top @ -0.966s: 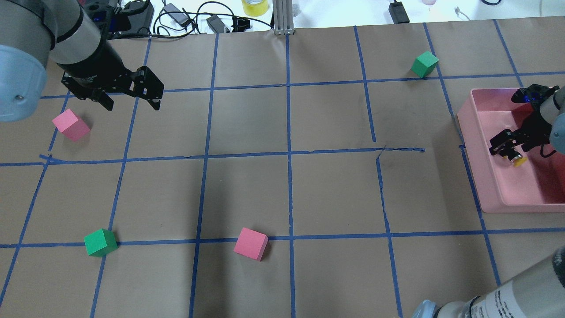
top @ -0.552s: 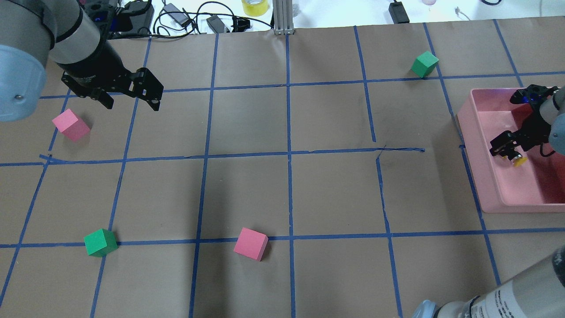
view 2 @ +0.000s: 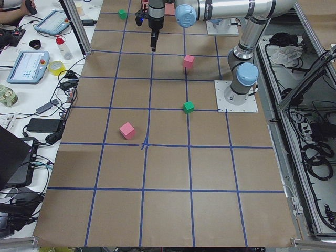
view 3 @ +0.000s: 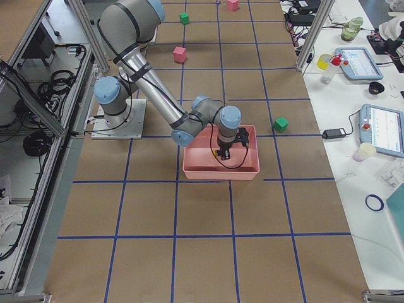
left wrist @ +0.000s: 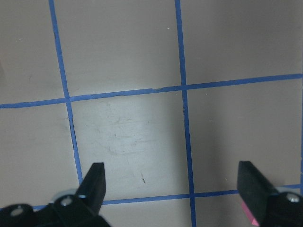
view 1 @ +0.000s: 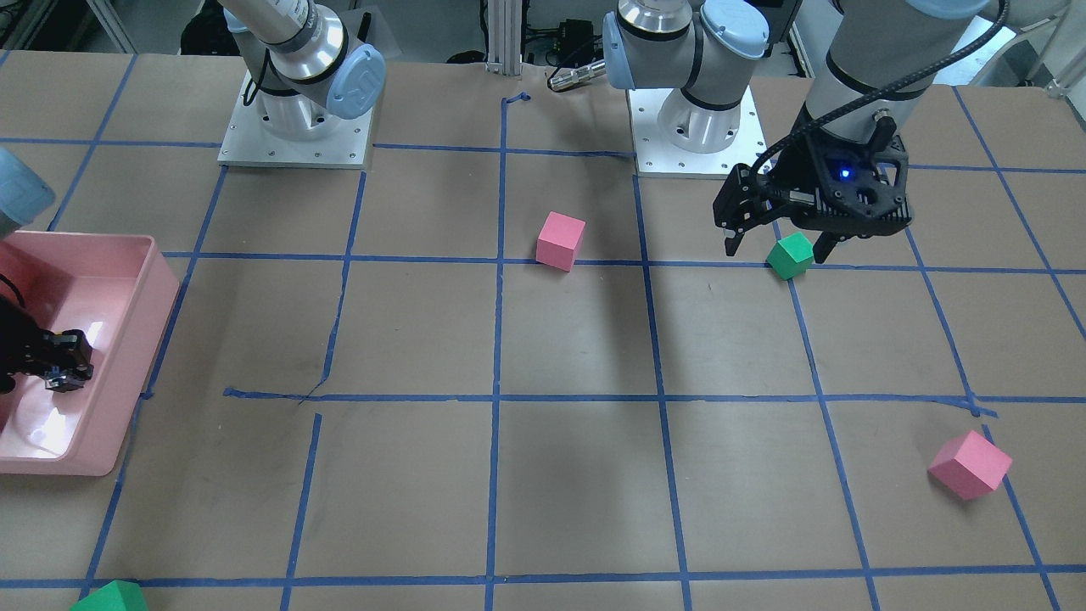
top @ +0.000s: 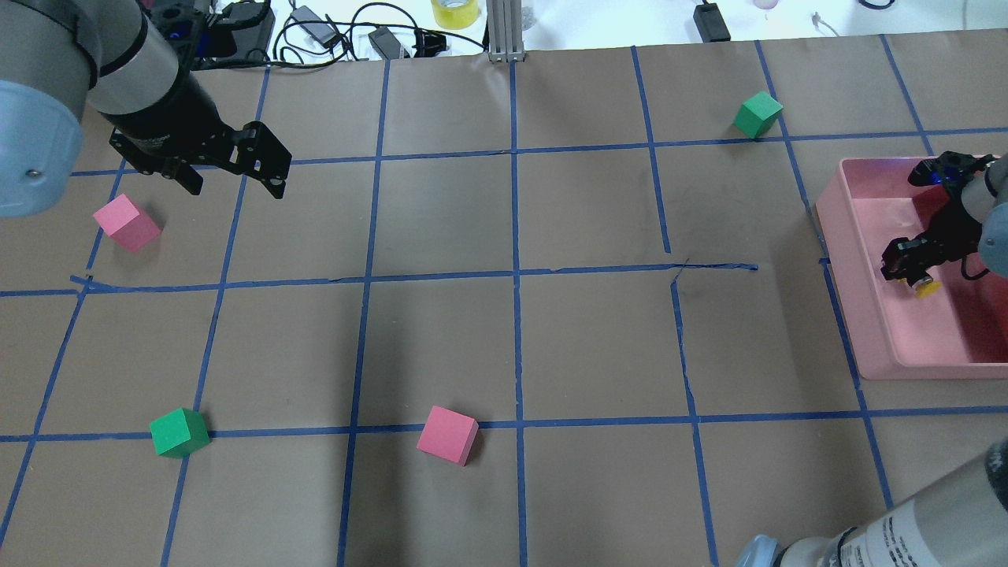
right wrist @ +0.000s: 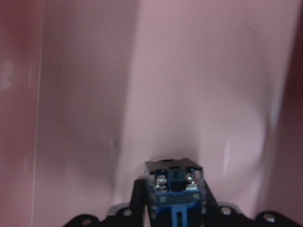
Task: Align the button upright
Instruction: 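Lower the right gripper and grasp the yellow-capped push-button switch, then lift the switch out of the tray with the right gripper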
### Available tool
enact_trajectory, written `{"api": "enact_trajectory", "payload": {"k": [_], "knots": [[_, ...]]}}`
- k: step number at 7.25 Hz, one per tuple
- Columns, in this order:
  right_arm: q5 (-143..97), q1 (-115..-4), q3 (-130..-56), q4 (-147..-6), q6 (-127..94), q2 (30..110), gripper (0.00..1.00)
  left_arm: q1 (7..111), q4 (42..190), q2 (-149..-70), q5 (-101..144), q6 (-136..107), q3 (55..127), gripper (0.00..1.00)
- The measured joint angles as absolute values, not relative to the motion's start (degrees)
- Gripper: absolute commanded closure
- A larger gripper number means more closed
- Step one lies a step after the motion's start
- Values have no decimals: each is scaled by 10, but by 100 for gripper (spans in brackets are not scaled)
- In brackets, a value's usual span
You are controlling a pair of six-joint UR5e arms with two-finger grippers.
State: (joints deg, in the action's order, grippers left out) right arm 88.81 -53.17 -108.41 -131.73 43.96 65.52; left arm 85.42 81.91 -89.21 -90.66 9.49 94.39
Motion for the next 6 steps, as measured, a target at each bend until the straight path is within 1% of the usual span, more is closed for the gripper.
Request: {"api": "enact_trajectory", "payload": {"k": [3,6], "knots": [[893,-532,-1076,-1311,437,669,100,854,819,-892,-906,96,945,0],[894,-547,-1047,-1245,427,734,100,854,818,-892,-906,96,948,0]]}}
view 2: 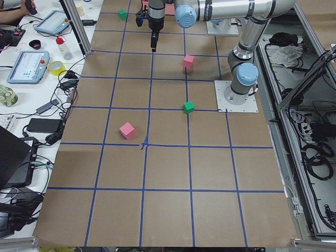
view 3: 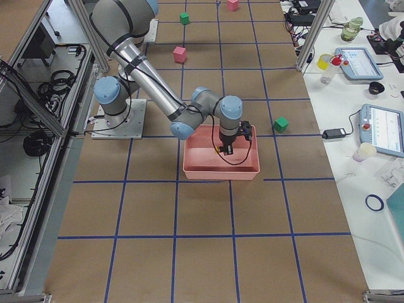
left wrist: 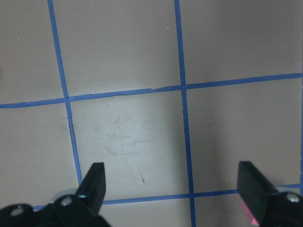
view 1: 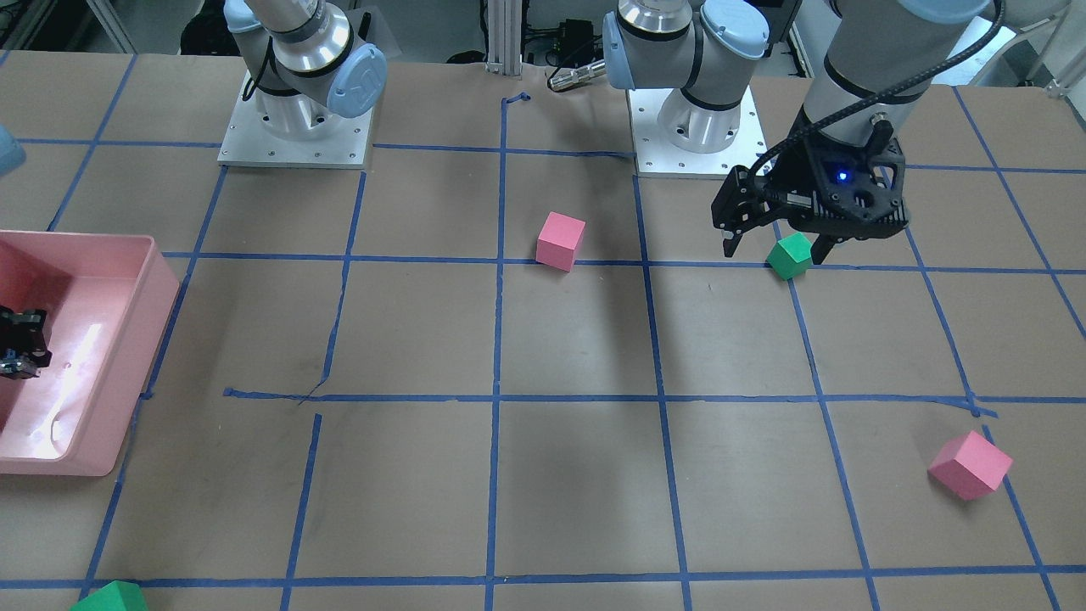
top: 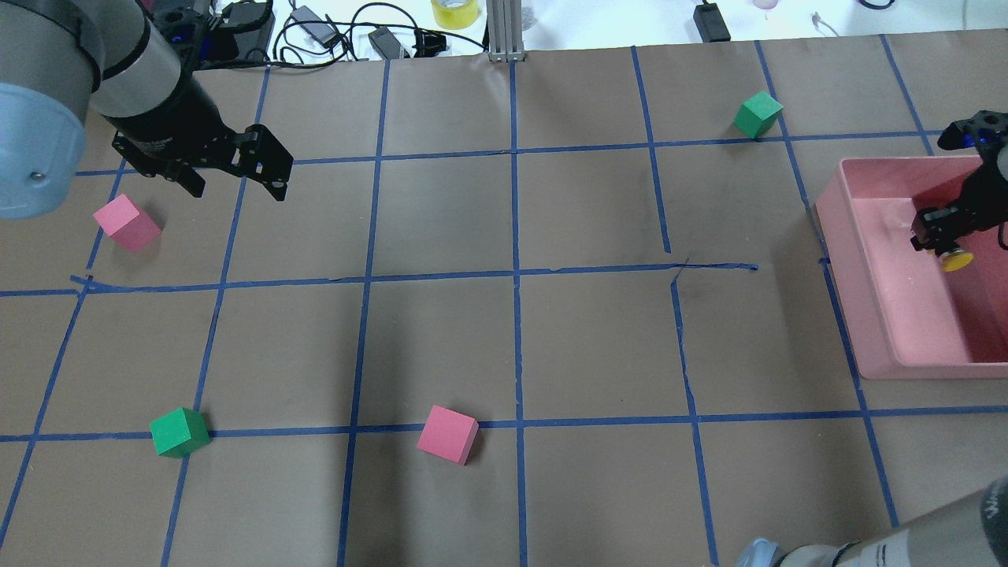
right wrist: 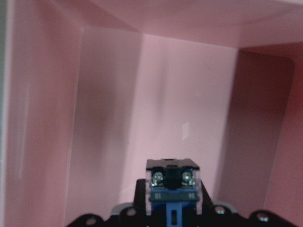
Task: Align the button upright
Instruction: 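Lift the switch out of the tray with the right gripper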
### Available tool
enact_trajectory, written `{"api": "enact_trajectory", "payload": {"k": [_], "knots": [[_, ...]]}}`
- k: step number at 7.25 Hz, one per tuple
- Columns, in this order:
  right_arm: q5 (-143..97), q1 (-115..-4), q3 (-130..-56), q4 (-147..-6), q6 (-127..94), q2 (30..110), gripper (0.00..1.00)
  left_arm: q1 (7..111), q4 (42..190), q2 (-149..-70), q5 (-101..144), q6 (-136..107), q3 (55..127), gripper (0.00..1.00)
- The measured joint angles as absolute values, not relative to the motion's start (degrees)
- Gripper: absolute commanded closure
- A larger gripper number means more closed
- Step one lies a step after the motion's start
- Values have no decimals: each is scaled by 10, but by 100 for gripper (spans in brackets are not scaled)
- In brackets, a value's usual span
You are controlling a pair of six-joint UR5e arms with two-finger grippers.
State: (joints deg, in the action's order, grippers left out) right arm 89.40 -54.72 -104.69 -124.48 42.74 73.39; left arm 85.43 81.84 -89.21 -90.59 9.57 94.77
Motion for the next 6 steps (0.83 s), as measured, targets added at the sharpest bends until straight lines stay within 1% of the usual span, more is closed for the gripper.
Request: {"api": "enact_trajectory", "payload": {"k": [3,4,6], "knots": [[905,-624,-946,-1095,356,774,100,855,819,-893,-906,96,949,0],[912,-671,-926,-1076,314,778,100,855,819,-893,-906,96,950,0],[922,-777,-916,-1068,197,778,100,855,819,-893,-906,96,950,0]]}}
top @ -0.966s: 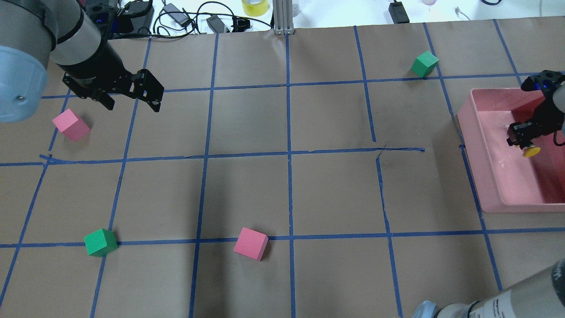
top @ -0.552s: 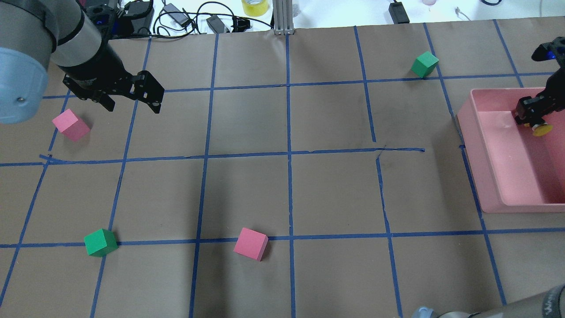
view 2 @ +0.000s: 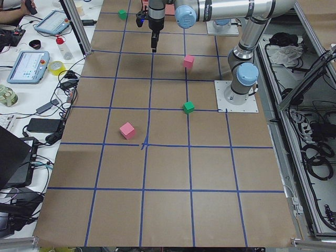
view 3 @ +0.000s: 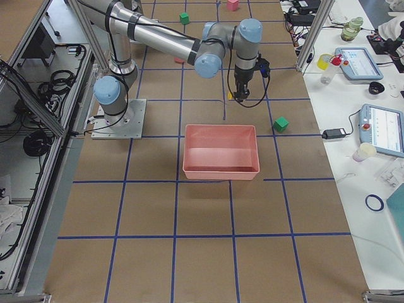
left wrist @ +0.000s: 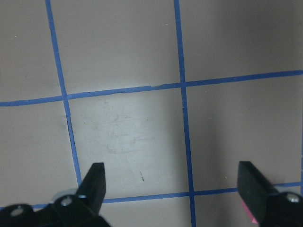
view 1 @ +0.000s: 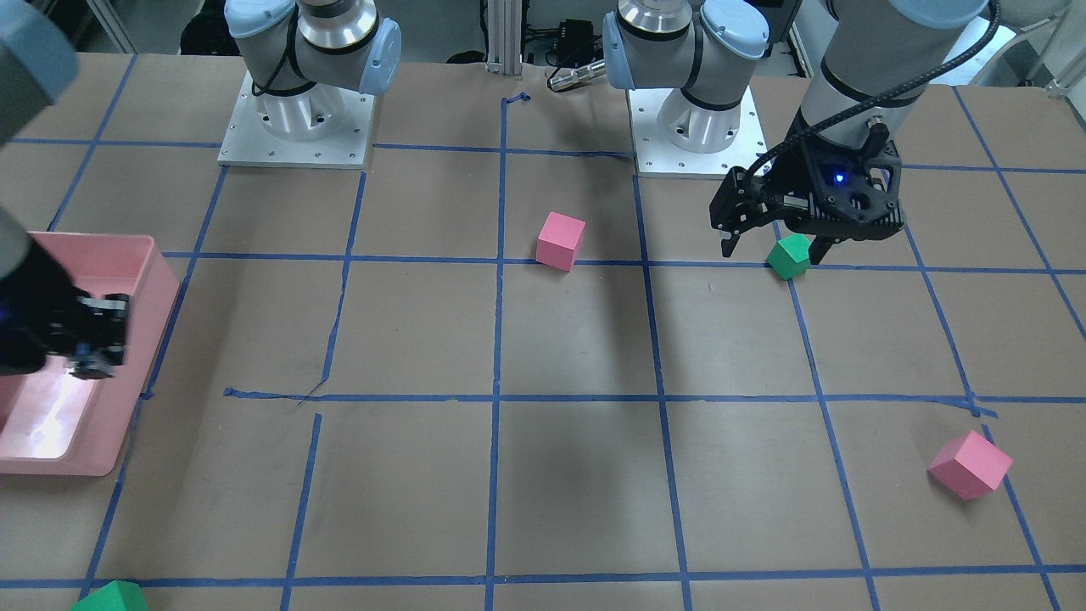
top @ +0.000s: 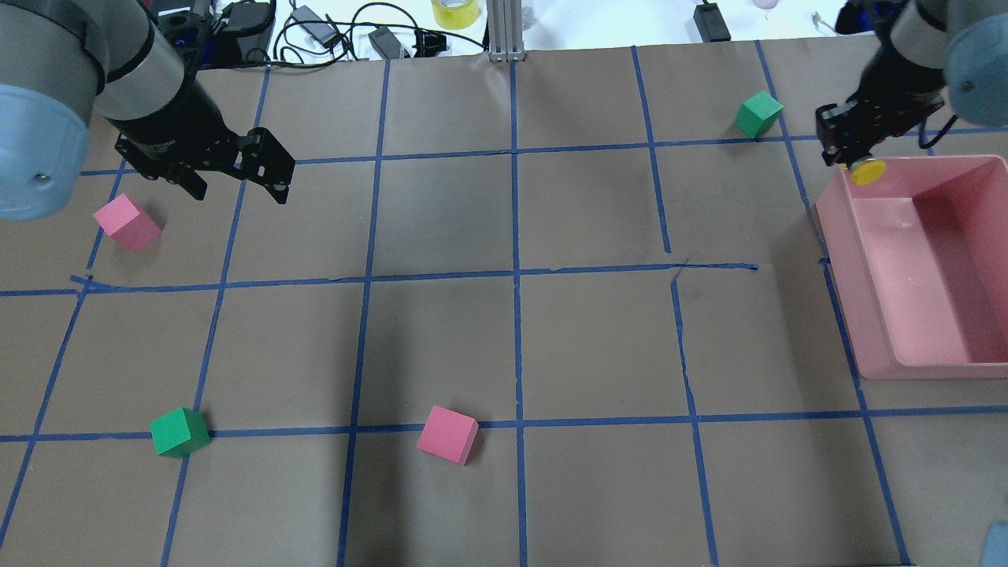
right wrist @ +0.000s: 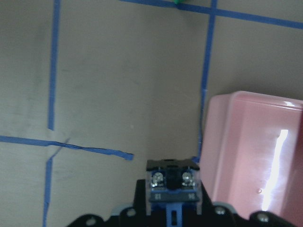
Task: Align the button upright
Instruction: 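Lift the switch out of the tray with the right gripper, then carry the switch to the table center and set it down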
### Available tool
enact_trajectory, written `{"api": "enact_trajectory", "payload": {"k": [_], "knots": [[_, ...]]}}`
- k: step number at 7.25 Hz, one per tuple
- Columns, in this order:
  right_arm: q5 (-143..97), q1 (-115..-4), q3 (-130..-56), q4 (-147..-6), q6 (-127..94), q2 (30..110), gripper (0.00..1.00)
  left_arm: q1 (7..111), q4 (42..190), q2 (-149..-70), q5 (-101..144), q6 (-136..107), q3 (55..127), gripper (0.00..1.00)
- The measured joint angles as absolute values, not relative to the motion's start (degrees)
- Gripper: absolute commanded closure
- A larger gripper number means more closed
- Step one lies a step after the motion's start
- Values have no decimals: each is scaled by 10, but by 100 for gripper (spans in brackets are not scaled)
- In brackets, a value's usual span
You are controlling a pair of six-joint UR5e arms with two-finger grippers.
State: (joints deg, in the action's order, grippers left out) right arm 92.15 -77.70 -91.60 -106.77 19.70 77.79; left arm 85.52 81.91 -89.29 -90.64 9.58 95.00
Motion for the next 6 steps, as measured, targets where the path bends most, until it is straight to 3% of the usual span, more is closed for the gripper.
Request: {"api": "enact_trajectory", "payload": {"k": [3,6], "knots": [[917,-976,-917,-1129,-42,746,100,855,818,-894,-906,96,950,0],[915,-1103,-923,-1242,-188,671,100,855,819,-894,-906,96,950,0]]}}
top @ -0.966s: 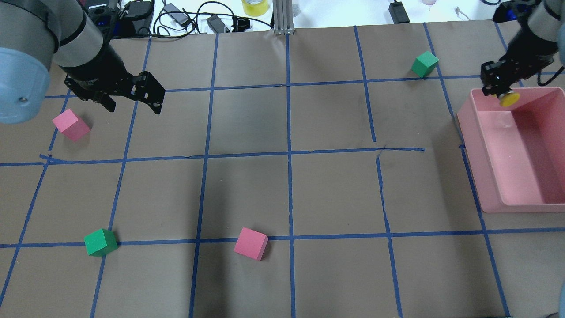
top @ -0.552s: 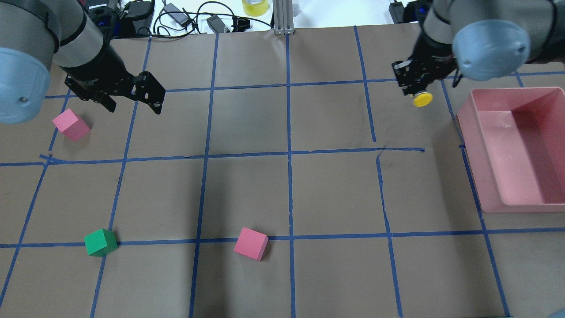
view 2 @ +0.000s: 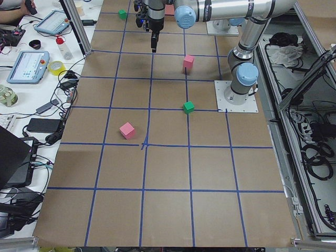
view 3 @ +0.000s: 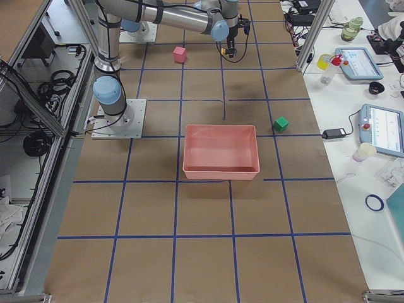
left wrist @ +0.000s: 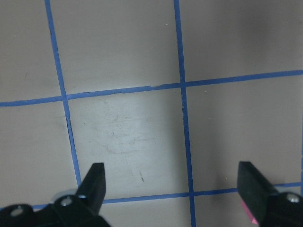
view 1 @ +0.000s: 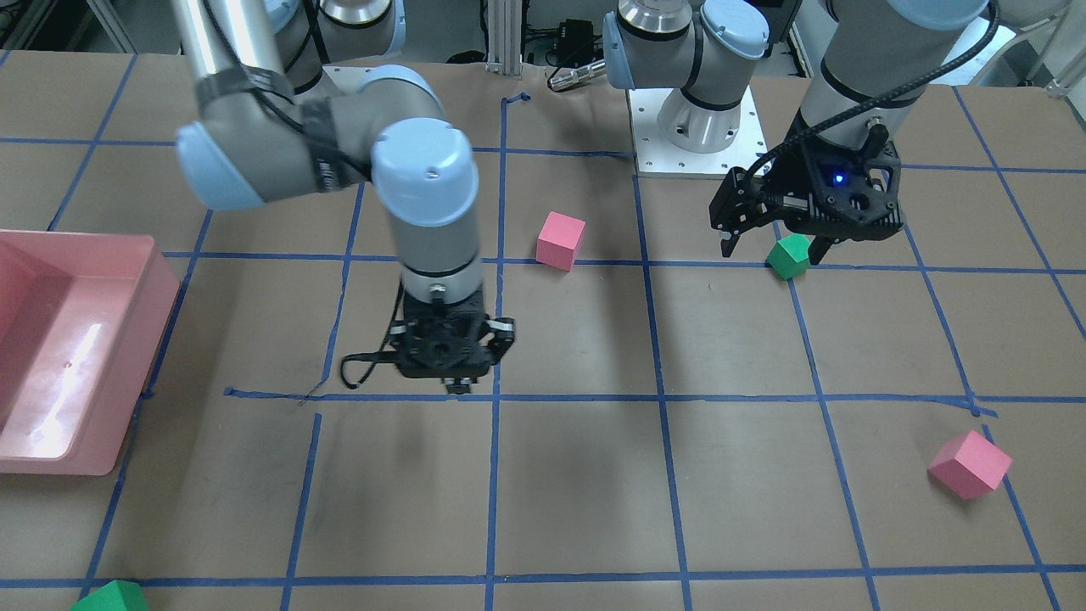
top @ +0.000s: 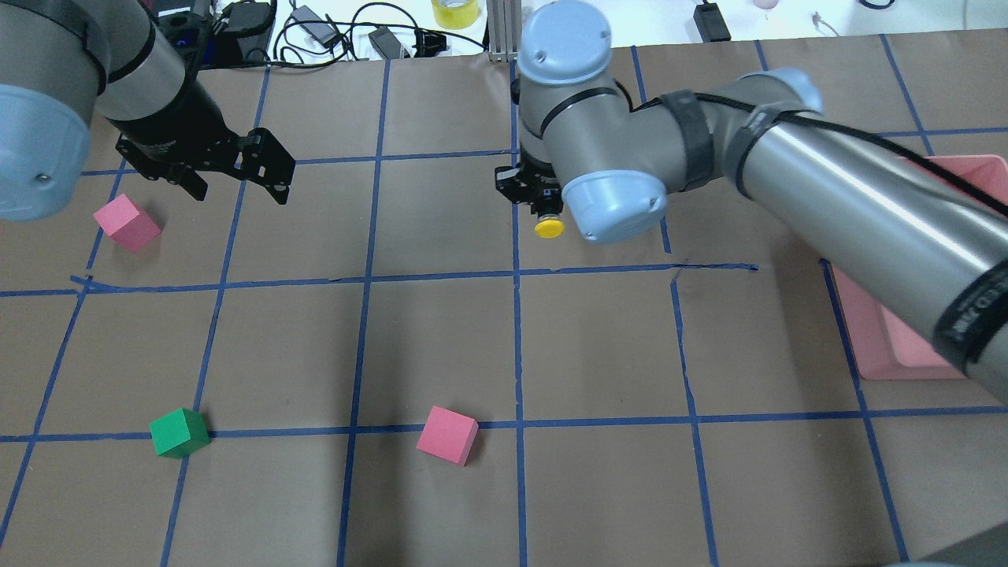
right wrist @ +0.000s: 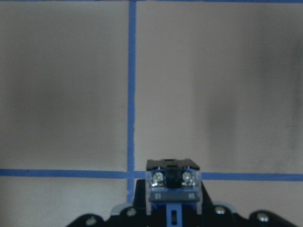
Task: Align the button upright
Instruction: 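Carry the switch to the table center and set it down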
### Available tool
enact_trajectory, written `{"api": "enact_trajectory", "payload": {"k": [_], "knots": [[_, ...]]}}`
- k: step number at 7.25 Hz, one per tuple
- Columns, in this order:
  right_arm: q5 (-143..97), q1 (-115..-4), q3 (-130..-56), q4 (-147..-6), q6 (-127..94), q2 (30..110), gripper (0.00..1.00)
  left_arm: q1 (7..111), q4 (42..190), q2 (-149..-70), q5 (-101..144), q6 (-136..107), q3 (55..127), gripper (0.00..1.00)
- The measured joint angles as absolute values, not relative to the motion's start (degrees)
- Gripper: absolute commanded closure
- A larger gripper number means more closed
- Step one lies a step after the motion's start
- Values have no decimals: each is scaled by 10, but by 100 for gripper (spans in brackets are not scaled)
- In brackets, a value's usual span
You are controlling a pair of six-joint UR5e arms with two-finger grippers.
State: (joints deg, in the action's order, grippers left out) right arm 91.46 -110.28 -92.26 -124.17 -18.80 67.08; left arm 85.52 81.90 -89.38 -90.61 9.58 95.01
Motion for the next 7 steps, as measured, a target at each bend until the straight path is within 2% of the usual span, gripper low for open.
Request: {"api": "enact_trajectory", "payload": {"k": [3,6,7], "knots": [[914,-1161,-934,-1323,-241,608,100,855,819,-894,-906,96,950,0],[914,-1168,-983,-1358,-238,596,100,855,819,-894,-906,96,950,0],[914,-1168,-991,-1361,-238,596,90,855,819,-894,-906,96,950,0]]}}
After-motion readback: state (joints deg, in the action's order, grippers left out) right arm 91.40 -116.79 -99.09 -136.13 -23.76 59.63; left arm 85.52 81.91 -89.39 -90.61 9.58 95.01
